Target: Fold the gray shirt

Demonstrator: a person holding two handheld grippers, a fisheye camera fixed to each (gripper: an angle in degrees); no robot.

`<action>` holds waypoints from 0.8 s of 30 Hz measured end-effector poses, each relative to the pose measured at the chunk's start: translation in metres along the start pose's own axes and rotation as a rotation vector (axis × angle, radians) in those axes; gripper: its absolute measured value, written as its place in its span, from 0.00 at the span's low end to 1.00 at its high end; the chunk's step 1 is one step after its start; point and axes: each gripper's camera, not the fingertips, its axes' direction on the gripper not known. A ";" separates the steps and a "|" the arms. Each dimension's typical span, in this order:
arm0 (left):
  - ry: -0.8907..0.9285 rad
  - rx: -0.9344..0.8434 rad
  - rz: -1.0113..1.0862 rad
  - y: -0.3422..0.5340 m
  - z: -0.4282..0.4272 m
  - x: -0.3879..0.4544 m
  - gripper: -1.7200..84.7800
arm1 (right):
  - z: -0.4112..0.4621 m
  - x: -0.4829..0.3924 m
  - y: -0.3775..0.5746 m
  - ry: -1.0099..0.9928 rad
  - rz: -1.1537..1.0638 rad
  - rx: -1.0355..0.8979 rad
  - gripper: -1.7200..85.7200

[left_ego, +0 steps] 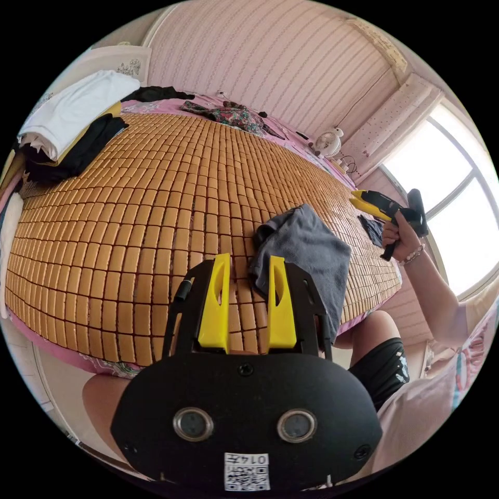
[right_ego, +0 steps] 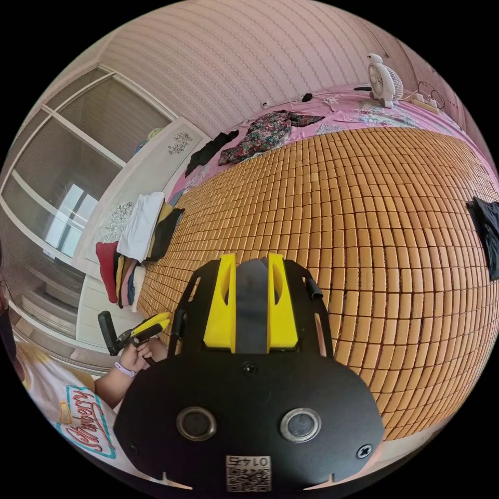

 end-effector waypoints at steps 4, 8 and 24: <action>0.089 -0.020 -0.043 -0.010 0.005 -0.010 0.16 | 0.045 -0.007 0.020 0.139 -0.111 -0.041 0.14; 0.065 -0.035 0.046 -0.026 0.020 0.018 0.16 | 0.113 -0.024 0.026 0.177 -0.233 -0.112 0.16; -0.055 -0.039 0.130 -0.033 -0.001 0.082 0.05 | 0.116 -0.057 0.110 0.043 -0.377 -0.130 0.06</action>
